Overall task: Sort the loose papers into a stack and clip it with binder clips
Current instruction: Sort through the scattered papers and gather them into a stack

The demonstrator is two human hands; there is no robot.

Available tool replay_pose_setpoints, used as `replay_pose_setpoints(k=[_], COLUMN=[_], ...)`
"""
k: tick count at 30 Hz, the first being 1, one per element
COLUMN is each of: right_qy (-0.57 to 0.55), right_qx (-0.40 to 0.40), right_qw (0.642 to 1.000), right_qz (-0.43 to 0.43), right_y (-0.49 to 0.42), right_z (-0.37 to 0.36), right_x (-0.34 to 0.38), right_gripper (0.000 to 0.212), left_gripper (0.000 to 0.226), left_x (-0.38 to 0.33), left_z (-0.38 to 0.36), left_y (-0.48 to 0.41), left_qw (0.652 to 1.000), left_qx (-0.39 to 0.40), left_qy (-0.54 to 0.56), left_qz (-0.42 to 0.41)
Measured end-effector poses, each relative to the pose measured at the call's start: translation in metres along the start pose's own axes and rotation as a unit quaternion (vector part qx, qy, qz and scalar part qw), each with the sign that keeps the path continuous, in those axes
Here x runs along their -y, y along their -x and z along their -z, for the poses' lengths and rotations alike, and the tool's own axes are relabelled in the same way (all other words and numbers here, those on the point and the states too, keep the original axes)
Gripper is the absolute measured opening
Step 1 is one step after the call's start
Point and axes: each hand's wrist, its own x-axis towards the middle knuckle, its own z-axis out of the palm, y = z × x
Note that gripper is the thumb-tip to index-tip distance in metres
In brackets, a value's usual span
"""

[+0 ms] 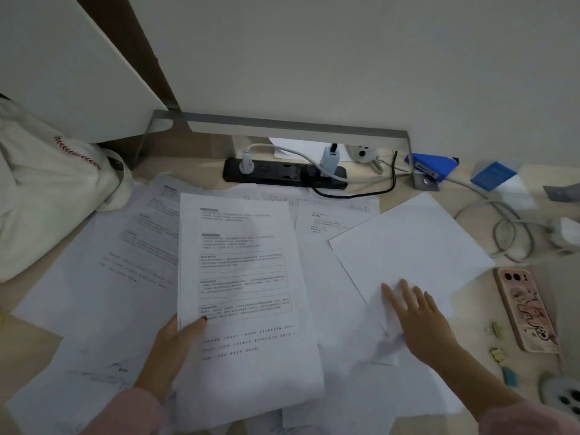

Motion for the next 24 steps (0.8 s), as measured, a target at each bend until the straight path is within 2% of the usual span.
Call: replay_pose_setpoints(k=[3,6,8,12,15,19,21,24], right_qy=[0.040,0.024,-0.033,-0.158,-0.215,-0.249,-0.325,-0.531], right_qx=[-0.058,-0.105,-0.138,-0.182,-0.238,-0.278,-0.268,-0.211], right_qw=[0.996,0.991,0.988,0.970,0.946,0.928,0.907,0.820], right_qz=[0.052,0.082,0.069,-0.010,-0.044,0.001,0.019,0.026], right_y=[-0.004,-0.008,-0.007,-0.008,-0.004,0.005,0.009,0.013], right_z=[-0.001,0.000,0.005,0.023,0.050,0.104,0.135,0.175], right_x=[-0.006,-0.012,-0.015,-0.012,-0.008,0.013,0.027,0.040], right_gripper=[0.106,0.076,0.051,0.027,0.022,0.025,0.024,0.017], left_gripper=[0.030,0.035,0.036,0.036,0.037,0.035,0.035,0.036], left_x=[0.001,0.004,0.005,0.006,0.006,0.003,-0.001,-0.005], left_z=[-0.003,-0.007,-0.010,-0.013,-0.011,-0.012,-0.013,-0.010], left_y=[0.004,0.006,0.007,0.007,0.010,0.017,0.021,0.026], left_qw=[1.000,0.999,0.999,0.997,0.995,0.994,0.995,0.996], left_qx=[-0.015,-0.032,-0.044,-0.074,-0.100,-0.100,-0.091,-0.078], left_qy=[-0.011,-0.018,-0.025,-0.017,-0.021,-0.035,-0.030,-0.029], left_qz=[0.006,0.012,0.008,0.010,0.006,0.004,0.003,-0.013])
